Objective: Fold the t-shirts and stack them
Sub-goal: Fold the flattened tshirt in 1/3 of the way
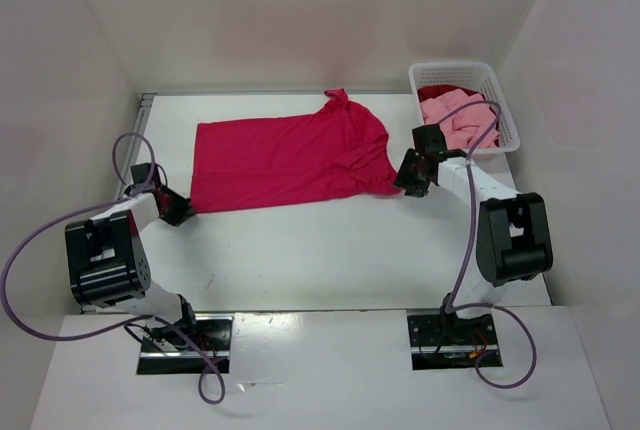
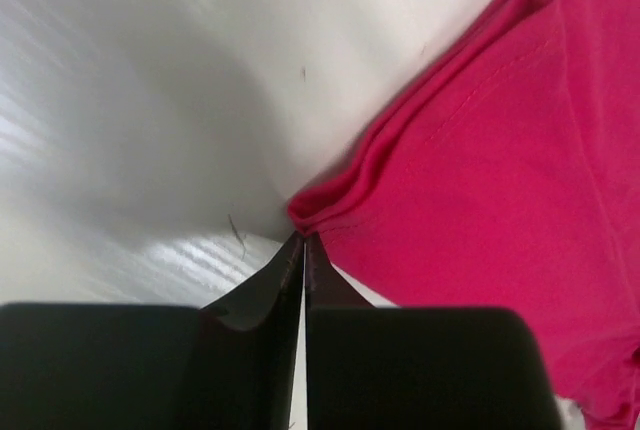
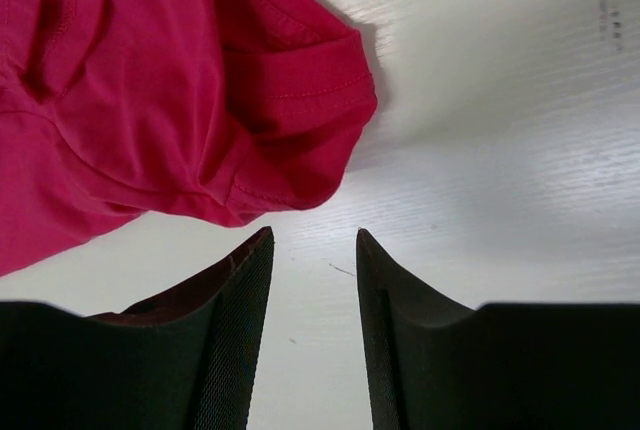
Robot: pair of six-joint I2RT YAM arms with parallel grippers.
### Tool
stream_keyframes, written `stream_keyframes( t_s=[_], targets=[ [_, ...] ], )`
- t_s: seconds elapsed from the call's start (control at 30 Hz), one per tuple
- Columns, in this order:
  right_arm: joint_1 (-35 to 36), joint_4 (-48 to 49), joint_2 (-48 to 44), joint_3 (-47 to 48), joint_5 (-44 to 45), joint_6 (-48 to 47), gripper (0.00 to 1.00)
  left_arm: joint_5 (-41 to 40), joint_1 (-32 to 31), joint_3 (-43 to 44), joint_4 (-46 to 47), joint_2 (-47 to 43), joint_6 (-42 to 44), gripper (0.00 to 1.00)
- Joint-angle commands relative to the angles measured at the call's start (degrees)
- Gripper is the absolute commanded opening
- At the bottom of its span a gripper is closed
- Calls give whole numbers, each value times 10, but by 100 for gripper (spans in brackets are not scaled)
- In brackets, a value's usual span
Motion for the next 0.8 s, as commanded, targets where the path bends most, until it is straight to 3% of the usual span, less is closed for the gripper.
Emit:
stream_keyframes(
  t_s=[0.0,0.17,0.7,0.77],
  targets=[
    [7,38,22,9,-40,-13,45,-25,19,38,8,20,21,2],
    [41,38,35,23,-78,-30,50,-32,69,62,-9,49,58,0],
    [59,65,82,52,-168,-50,51,-1,74,55,10,57,58,0],
    [59,65,103,59,-168,-50,45,-1,74,55,10,57,58,0]
  ],
)
